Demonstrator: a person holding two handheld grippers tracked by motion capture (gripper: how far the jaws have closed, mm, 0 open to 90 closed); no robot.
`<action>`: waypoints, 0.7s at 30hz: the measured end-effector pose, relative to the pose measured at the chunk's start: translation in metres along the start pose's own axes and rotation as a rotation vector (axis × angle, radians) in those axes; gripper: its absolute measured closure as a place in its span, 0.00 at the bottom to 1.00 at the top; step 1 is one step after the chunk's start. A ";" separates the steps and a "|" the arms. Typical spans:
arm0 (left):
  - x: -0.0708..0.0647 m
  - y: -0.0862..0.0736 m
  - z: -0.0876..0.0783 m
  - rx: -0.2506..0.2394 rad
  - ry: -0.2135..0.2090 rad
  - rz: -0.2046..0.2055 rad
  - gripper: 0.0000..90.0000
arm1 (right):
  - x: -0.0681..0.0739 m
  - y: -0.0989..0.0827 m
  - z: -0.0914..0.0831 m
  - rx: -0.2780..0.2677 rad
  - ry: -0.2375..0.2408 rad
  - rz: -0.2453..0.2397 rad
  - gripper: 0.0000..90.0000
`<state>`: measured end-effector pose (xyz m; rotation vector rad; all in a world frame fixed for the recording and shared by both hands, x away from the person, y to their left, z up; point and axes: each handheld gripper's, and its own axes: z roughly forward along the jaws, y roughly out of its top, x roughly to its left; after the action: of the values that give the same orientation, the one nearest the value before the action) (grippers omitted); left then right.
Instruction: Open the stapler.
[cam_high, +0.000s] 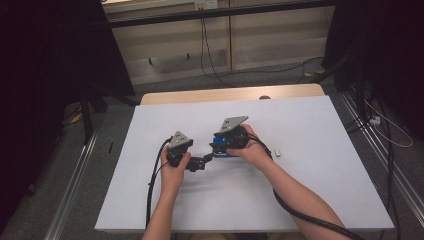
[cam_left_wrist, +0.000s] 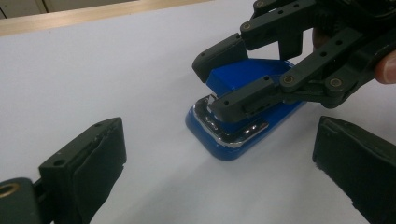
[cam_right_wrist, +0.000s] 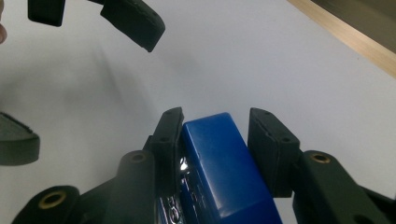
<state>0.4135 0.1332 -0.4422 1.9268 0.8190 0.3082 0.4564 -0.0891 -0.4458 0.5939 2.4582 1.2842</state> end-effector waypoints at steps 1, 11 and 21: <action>0.000 0.000 0.000 0.000 0.000 -0.003 0.03 | 0.000 0.000 0.000 0.001 0.001 -0.003 0.63; -0.001 -0.001 0.005 0.002 0.000 -0.003 0.03 | -0.004 0.006 -0.011 -0.038 0.013 0.005 0.66; -0.002 -0.001 0.011 -0.011 0.001 -0.002 0.04 | -0.005 0.008 -0.022 -0.075 0.011 0.017 0.67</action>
<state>0.4173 0.1247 -0.4480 1.9154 0.8177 0.3117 0.4532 -0.1029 -0.4266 0.5911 2.4068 1.3825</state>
